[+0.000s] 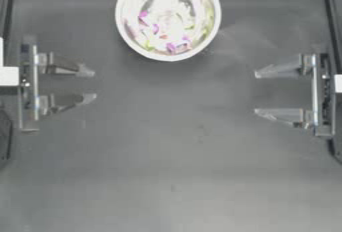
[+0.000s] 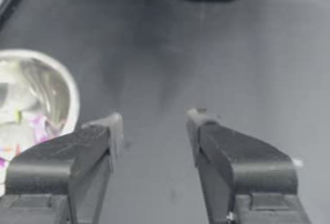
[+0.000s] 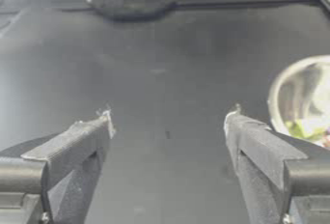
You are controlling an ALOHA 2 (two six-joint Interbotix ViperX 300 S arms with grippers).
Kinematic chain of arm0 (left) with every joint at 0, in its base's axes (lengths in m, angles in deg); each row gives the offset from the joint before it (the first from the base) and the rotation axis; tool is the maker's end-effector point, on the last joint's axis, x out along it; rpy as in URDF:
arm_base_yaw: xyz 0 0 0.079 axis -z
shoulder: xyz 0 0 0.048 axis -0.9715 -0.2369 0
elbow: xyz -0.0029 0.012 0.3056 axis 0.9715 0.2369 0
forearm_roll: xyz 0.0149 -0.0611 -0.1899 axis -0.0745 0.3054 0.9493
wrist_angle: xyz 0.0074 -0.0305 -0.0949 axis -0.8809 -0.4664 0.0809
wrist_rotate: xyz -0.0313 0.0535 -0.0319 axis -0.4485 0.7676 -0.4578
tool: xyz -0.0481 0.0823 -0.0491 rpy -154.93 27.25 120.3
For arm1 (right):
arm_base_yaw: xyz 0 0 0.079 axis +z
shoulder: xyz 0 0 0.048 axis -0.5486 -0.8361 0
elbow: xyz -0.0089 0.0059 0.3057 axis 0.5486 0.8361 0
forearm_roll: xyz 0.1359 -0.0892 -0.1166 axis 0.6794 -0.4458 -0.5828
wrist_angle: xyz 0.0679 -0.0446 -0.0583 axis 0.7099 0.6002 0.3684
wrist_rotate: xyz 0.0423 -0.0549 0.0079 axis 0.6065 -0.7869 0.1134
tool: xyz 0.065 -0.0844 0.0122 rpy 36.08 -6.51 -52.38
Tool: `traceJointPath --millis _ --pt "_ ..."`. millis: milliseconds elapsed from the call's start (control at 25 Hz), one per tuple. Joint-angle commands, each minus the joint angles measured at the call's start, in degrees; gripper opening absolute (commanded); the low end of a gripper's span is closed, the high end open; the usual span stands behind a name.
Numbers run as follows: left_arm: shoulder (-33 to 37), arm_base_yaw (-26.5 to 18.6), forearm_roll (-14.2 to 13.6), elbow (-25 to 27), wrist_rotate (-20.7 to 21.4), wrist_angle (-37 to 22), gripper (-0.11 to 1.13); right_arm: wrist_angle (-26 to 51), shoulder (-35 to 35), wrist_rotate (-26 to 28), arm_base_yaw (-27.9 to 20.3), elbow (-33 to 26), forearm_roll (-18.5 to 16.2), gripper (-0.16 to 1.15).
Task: Put candies in bowl
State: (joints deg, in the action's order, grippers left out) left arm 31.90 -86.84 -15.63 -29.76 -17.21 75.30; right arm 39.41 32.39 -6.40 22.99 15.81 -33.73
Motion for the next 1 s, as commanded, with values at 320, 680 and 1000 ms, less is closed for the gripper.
traceJointPath --millis 320,680,1000 --pt "4.66 0.79 0.35 2.64 -0.09 0.53 0.83 -1.32 0.0 -0.26 -0.44 -0.62 -0.09 0.99" --pt "7.21 1.58 0.26 4.13 0.09 0.53 0.83 -1.14 3.6 -0.35 -0.62 0.62 -0.18 0.99" --pt "11.51 1.58 0.35 6.42 0.0 0.18 0.82 -0.97 4.31 -0.35 -0.79 0.79 -0.35 0.99"
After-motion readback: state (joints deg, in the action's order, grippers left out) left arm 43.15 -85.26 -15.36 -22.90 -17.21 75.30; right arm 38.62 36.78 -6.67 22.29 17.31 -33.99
